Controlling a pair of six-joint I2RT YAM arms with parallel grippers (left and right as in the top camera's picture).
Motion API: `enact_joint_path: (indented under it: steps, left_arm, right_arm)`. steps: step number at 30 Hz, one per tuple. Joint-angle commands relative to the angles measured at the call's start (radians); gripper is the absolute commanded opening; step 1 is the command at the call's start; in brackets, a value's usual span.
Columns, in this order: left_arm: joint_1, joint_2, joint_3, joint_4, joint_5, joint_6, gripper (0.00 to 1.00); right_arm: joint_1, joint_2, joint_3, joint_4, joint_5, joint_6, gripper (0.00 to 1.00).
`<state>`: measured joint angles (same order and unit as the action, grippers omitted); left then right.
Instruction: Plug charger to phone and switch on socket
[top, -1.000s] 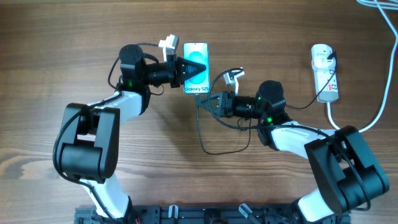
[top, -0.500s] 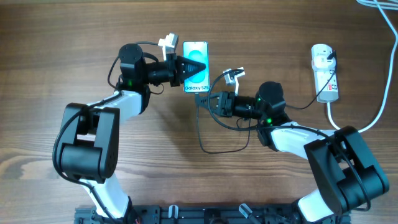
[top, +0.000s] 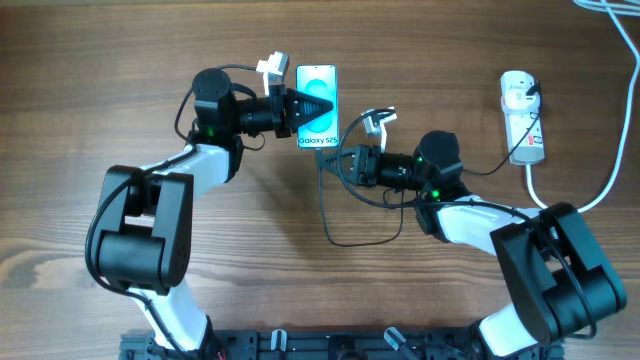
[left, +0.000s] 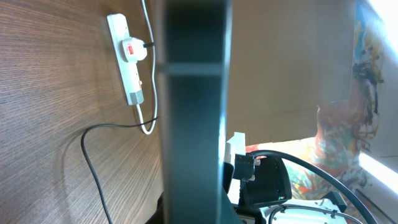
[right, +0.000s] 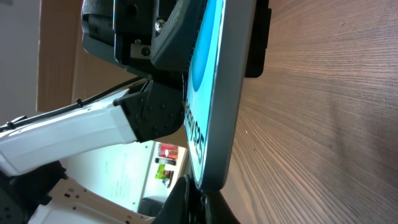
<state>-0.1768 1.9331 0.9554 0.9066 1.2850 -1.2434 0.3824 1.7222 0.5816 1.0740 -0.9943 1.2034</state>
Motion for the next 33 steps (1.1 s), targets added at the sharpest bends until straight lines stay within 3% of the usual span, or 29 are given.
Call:
enact_joint_path:
  steps: [1,20,28,31,33]
  left_arm:
    - [-0.032,-0.005,-0.009,0.002,0.218,0.008,0.04]
    - [-0.032,-0.005,-0.009,0.002,0.215,0.008,0.04]
    - [-0.013,-0.005,-0.009,0.002,0.133,0.026,0.04]
    - [0.003,-0.005,-0.009,-0.009,0.127,0.031,0.04]
    - [0.012,-0.005,-0.009,-0.016,0.126,0.031,0.04]
  right_arm:
    - [-0.068,-0.011,0.012,0.018,0.211,0.0,0.04]
    - [-0.07,-0.011,0.013,0.018,0.264,-0.021,0.04]
    - [-0.07,-0.011,0.013,0.018,0.085,-0.085,0.05]
    - [-0.076,-0.018,0.013,0.018,0.049,-0.087,0.26]
    - [-0.077,-0.026,0.013,0.018,0.025,-0.089,0.48]
